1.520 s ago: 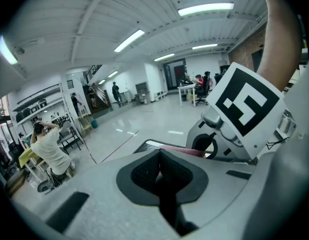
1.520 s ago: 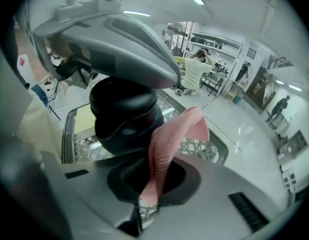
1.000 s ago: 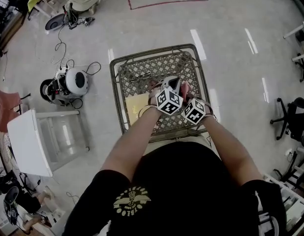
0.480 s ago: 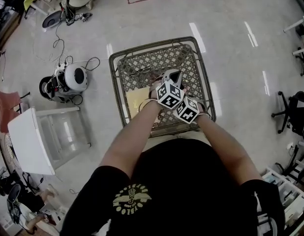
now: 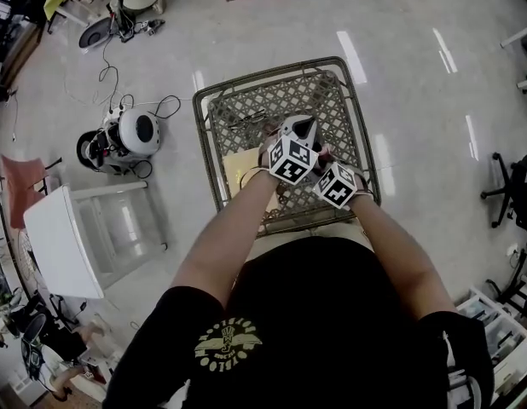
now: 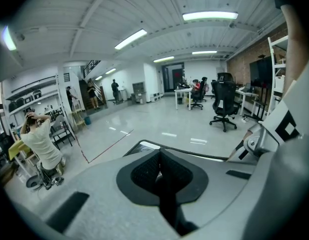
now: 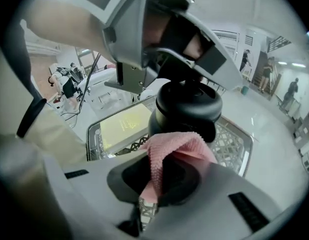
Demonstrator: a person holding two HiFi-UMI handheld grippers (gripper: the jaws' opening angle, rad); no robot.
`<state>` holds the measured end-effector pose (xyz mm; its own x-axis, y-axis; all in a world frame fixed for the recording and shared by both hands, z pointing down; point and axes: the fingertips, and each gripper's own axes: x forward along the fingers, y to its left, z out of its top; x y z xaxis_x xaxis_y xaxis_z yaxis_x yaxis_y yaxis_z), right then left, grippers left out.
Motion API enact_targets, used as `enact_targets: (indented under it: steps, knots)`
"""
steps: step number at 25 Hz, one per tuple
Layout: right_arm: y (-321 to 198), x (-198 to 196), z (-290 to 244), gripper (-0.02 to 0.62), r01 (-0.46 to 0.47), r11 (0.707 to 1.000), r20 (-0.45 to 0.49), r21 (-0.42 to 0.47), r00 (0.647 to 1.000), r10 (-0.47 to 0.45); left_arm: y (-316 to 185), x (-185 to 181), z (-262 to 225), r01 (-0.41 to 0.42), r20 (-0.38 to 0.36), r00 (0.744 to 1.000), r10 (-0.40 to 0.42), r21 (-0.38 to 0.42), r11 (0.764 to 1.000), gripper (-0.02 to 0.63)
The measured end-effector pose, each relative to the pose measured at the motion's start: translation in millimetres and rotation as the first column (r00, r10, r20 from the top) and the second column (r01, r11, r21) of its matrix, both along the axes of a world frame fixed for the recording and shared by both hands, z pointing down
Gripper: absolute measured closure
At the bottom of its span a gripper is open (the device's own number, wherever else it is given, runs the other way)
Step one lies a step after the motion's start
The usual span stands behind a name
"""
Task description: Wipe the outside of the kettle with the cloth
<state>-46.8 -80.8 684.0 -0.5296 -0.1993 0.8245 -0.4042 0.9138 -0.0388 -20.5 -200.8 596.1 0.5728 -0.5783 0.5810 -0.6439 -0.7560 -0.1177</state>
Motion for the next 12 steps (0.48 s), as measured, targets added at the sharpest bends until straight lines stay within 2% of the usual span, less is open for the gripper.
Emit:
enact_targets:
  steps: [5, 10, 12]
  knots:
    - [-7, 13, 1, 0.575, 0.059, 0.998, -0.021, -0.002, 0.998, -0.059, -1, 1, -2, 0.003, -0.013, 1.000, -0.003, -0.013, 1.000, 0.601]
    - [-22, 32, 3, 0.575, 0.072, 0.997, -0.041, 0.002, 0.997, -0.072, -2, 1, -3, 0.022, -0.020, 1.000, -0.022, -0.021, 1.000, 0.601]
    - [-27, 37, 4, 0.574, 0.116, 0.993, -0.066, 0.014, 0.991, -0.115, -5, 0, -4, 0.045, -0.036, 0.998, -0.045, -0.025, 0.999, 0.601]
